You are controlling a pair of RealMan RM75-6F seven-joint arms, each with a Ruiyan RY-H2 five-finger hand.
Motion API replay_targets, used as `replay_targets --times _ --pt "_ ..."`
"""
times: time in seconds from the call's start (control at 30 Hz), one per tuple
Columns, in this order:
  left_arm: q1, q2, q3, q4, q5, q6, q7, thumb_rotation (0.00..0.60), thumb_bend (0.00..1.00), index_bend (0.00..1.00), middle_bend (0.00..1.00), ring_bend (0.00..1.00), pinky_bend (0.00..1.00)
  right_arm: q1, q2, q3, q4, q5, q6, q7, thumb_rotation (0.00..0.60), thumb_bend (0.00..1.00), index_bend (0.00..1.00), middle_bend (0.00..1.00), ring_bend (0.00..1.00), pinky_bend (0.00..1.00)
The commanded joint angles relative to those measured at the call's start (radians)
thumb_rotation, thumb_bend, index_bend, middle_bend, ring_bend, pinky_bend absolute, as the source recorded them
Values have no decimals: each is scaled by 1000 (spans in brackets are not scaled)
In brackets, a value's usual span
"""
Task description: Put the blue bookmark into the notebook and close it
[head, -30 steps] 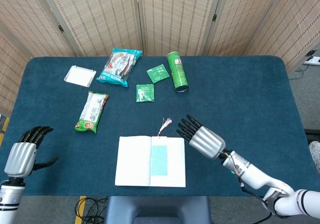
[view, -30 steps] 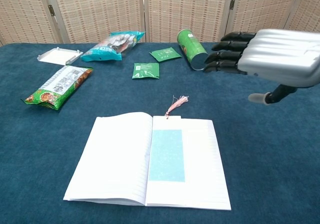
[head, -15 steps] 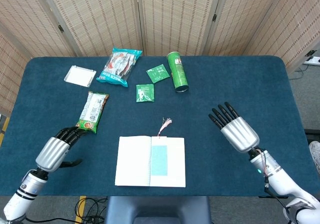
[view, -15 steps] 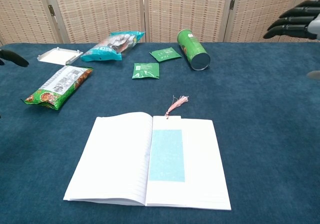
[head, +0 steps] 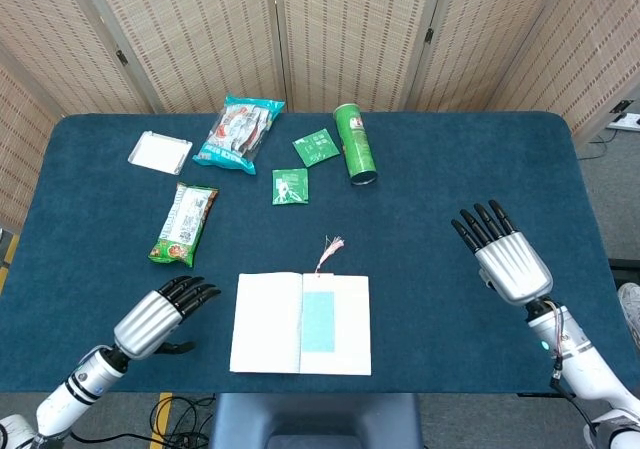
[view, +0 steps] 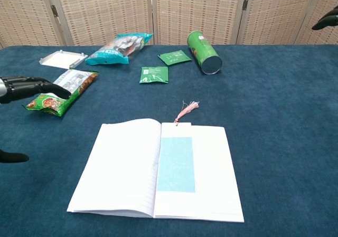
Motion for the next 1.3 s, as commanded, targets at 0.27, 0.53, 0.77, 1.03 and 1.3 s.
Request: replay_targets --times 0.27,0.53,0.77,1.03,1.3 --pt "-39 -95 51 79 82 34 51 600 137 133 194 168 228 -25 2 6 4 -1 10 17 600 170 92 82 0 0" --pt "-44 -191 82 232 129 117 34 600 136 112 187 167 228 -40 4 8 8 -5 13 28 600 170 92 82 0 0" --pt "-33 -254 118 337 133 142 30 600 137 108 182 168 228 -53 2 12 9 -5 16 33 600 170 91 82 0 0" --pt "-30 -290 140 390 110 126 29 600 137 103 177 164 227 -59 -2 18 6 -7 14 31 600 170 91 82 0 0" --pt "-31 -314 150 417 85 118 29 600 137 101 176 163 227 -65 -1 24 5 -9 15 32 600 170 91 82 0 0"
